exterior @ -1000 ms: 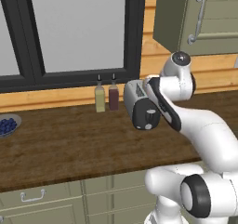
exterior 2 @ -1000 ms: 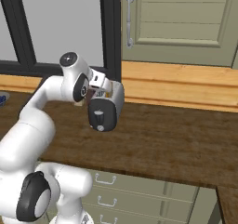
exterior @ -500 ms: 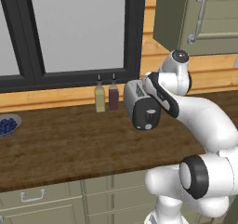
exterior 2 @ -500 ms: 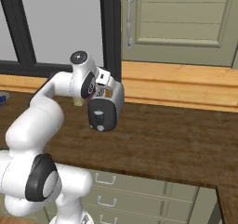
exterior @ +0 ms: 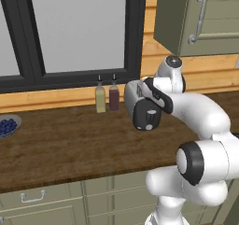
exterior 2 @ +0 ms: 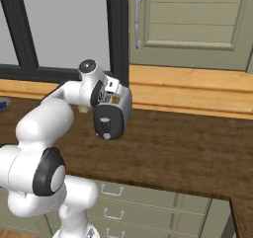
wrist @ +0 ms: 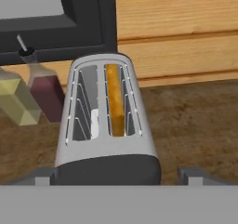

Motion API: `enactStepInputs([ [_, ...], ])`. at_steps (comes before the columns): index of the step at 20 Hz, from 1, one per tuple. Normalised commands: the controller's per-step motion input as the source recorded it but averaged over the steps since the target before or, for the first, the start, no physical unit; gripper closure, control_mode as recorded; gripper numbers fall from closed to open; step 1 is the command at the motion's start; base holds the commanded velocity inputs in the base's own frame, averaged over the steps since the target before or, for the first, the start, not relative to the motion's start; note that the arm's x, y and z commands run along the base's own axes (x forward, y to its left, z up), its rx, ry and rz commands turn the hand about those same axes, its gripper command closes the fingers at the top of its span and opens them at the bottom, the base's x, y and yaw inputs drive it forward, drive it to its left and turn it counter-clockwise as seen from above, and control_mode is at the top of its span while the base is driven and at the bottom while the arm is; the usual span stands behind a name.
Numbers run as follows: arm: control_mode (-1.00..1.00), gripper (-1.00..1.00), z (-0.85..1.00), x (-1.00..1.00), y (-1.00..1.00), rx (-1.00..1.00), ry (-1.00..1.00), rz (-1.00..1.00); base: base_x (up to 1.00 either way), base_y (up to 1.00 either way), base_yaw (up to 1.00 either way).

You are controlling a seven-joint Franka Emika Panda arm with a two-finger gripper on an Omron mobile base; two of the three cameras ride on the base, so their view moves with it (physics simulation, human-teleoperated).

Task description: Start the toaster. Once the lever pops up, take the bread to the plate on the dining counter.

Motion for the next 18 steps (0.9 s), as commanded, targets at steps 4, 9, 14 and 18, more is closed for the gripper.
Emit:
enactStepInputs([
  [4,-1.0,-1.0,-0.18,0.4,0.0,0.0,0.0,0.0,0.0,0.0,0.0],
  [9,-1.0,-1.0,-0.07,0.39,0.0,0.0,0.0,0.0,0.0,0.0,0.0],
  [14,-1.0,-1.0,-0.14,0.38,0.0,0.0,0.01,0.0,0.0,0.0,0.0],
  [18,-1.0,-1.0,-0.18,0.32,0.0,0.0,0.0,0.0,0.0,0.0,0.0],
])
